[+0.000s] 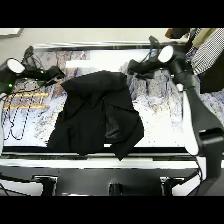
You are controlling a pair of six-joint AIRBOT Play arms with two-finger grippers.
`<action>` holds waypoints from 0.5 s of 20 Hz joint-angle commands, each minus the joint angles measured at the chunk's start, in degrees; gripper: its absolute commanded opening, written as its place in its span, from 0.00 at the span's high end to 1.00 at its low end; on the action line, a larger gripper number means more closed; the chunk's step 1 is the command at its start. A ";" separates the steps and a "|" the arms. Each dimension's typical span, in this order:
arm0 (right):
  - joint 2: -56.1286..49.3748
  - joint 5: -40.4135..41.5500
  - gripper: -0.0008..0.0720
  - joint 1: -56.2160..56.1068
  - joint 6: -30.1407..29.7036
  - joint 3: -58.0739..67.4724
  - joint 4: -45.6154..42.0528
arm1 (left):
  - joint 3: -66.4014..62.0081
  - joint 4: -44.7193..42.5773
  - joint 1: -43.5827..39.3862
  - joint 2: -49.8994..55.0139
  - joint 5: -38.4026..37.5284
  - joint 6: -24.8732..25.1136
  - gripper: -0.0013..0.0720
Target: Fold the clothes and pants, and hang the long-sleeved shirts on hangers.
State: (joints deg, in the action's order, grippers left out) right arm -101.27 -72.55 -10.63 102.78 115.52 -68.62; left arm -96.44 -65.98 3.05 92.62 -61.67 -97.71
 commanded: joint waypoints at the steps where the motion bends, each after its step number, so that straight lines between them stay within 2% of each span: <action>1: 8.07 -15.47 0.23 1.97 -4.52 -2.56 -9.16 | 1.66 -2.69 2.62 -5.68 -7.48 -0.17 0.05; 4: 16.96 -14.49 0.21 1.20 -3.48 -17.44 -7.37 | 14.67 -5.03 3.93 -14.14 -7.32 0.15 0.05; 6: 23.43 -9.60 0.12 0.17 -0.92 -31.71 -5.79 | 26.10 -4.70 4.24 -19.89 -7.15 0.13 0.06; 10: 32.65 -0.22 0.12 -4.44 5.01 -56.72 -2.49 | 44.26 -0.04 1.11 -27.80 -6.43 0.09 0.06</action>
State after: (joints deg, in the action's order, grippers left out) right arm -74.87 -78.41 -12.43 103.66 74.52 -72.64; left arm -63.86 -67.94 5.72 70.30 -68.31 -97.69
